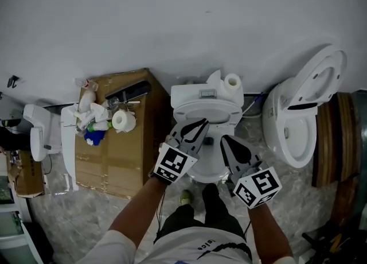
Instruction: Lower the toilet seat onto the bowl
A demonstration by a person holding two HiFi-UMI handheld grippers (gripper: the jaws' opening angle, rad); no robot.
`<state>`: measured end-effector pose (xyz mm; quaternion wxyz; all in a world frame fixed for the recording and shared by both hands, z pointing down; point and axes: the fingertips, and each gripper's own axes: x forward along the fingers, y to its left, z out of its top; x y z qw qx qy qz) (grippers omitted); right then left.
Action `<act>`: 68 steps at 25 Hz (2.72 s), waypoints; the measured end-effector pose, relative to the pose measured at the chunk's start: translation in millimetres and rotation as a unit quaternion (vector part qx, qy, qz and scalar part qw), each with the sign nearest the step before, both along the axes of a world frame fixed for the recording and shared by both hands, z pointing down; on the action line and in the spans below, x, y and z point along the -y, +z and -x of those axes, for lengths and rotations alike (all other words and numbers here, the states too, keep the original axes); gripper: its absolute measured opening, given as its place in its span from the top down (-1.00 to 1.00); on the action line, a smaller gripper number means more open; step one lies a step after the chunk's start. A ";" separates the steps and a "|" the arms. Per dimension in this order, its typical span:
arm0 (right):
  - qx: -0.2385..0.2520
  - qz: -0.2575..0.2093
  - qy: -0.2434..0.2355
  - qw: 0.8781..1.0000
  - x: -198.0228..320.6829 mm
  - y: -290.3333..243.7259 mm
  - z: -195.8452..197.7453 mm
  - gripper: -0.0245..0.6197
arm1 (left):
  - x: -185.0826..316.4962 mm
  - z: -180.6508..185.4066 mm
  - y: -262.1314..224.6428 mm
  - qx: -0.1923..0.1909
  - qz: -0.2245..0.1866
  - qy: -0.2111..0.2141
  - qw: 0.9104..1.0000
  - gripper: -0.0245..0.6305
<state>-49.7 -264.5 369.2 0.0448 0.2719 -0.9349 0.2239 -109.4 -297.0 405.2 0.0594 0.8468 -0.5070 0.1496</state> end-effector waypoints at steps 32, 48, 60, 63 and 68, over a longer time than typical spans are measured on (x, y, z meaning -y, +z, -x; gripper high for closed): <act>-0.002 0.075 0.018 0.997 48.8 87.6 -13.8 0.88 | 98.5 18.8 165.6 0.315 0.025 0.055 0.947 0.74; 0.002 0.086 0.039 0.996 13.1 91.6 -19.5 0.88 | 29.2 -4.5 162.4 0.280 0.029 0.093 0.955 0.74; -0.011 0.077 0.093 0.993 -69.5 107.9 -33.8 0.88 | -94.6 -48.9 197.7 0.255 0.051 0.192 0.946 0.74; -0.013 0.079 0.111 0.991 -96.3 118.8 -40.4 0.88 | -124.2 -60.5 213.8 0.255 0.050 0.205 0.944 0.74; -0.015 0.084 0.147 0.985 -128.4 142.7 -55.9 0.88 | -162.6 -74.5 241.6 0.251 0.050 0.219 0.942 0.74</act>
